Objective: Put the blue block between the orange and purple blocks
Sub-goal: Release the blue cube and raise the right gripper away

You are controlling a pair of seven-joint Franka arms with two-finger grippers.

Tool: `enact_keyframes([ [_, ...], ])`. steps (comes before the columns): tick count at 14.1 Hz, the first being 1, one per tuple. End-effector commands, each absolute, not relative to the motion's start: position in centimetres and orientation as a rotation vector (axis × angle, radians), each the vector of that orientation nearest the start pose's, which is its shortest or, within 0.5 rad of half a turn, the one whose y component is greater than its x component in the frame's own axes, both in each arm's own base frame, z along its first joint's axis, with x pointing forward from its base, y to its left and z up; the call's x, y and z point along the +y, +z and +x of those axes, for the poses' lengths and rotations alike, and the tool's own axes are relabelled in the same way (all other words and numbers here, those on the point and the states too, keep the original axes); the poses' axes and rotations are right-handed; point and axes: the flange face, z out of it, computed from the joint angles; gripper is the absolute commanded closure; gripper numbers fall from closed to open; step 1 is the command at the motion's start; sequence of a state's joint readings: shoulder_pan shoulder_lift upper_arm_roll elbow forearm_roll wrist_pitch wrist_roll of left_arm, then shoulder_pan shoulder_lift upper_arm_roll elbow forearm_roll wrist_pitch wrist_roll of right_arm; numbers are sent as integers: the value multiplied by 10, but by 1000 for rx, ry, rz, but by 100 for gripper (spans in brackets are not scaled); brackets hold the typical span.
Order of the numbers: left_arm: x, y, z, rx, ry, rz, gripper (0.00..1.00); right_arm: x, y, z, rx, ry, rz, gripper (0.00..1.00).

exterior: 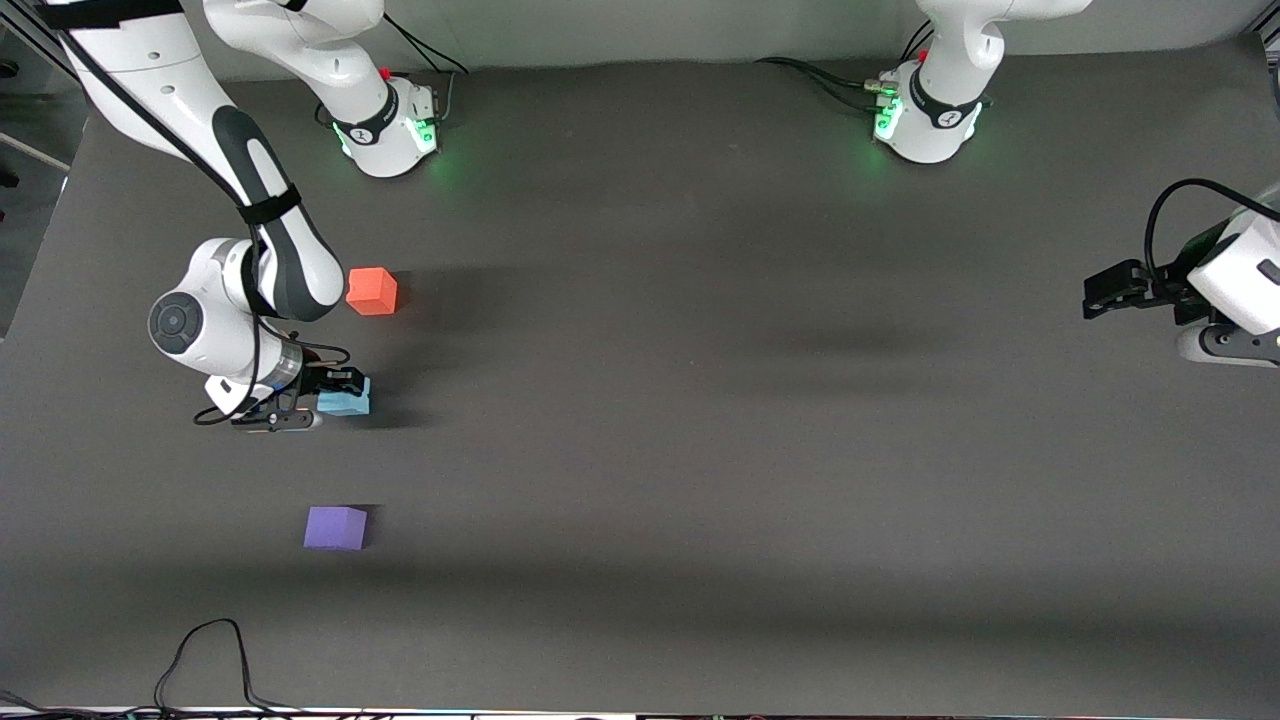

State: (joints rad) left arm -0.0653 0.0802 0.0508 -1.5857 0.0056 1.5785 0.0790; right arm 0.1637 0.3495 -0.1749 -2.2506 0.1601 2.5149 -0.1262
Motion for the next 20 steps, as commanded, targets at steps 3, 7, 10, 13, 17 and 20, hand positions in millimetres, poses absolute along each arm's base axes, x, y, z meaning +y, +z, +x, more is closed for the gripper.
enact_keyframes([
  [3, -11, 580, 572, 151, 144, -3114, 0, -3, 233, 540, 50, 71, -3083, 0],
  [7, -11, 580, 572, 151, 144, -3114, 0, 14, 332, 563, -20, 104, -3040, 0],
  [10, -11, 581, 572, 149, 142, -3115, 0, 20, 415, 568, -76, 94, -3031, 0],
  [13, -11, 580, 572, 149, 144, -3115, 0, 46, 500, 549, -184, 28, -3010, 0],
  [17, -11, 581, 572, 149, 142, -3115, 0, 48, 569, 536, -191, 22, -3035, 0],
  [20, -11, 581, 572, 151, 142, -3114, 0, 52, 599, 536, -169, 3, -3036, 0],
])
